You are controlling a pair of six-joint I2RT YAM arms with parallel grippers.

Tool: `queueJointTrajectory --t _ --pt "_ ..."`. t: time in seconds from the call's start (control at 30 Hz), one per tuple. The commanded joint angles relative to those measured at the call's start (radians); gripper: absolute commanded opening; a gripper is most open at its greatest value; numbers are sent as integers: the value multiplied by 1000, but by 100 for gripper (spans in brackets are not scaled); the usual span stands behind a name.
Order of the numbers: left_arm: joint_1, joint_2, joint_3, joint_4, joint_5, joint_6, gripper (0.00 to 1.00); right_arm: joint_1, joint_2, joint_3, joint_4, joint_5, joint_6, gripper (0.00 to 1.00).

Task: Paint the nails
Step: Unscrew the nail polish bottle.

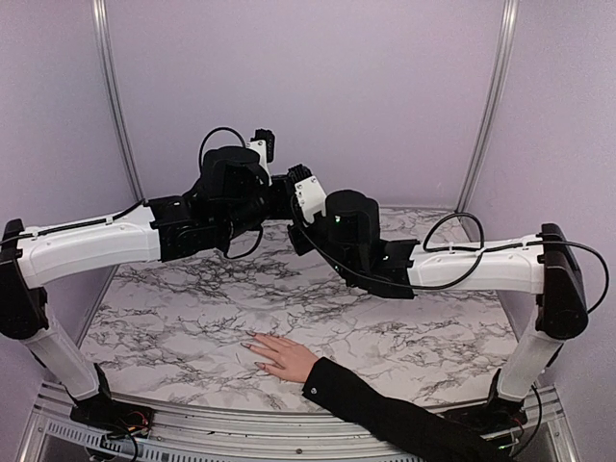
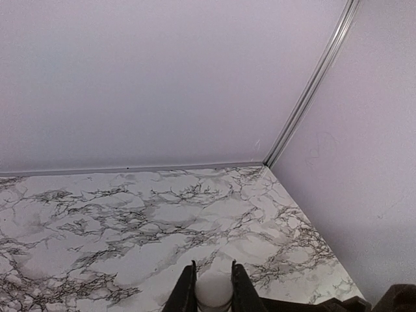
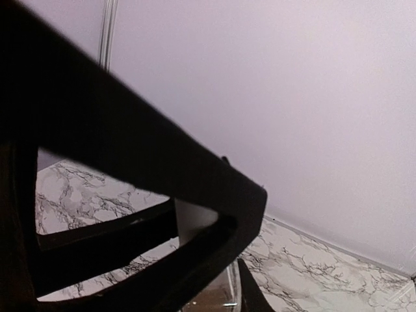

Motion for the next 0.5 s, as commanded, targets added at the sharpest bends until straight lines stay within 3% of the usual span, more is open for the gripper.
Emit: queueJointTrajectory --t 0.0,0.27,0.3,0.47 --pt "-74 26 32 28 26 -8 0 8 17 65 68 73 -28 0" --pt "-73 8 21 53 25 27 0 7 -13 29 85 64 -9 0" --pt "-72 5 21 52 26 34 3 6 -16 26 83 56 -6 0" --pt "-44 -50 12 38 39 65 39 -17 -53 19 24 -26 56 0"
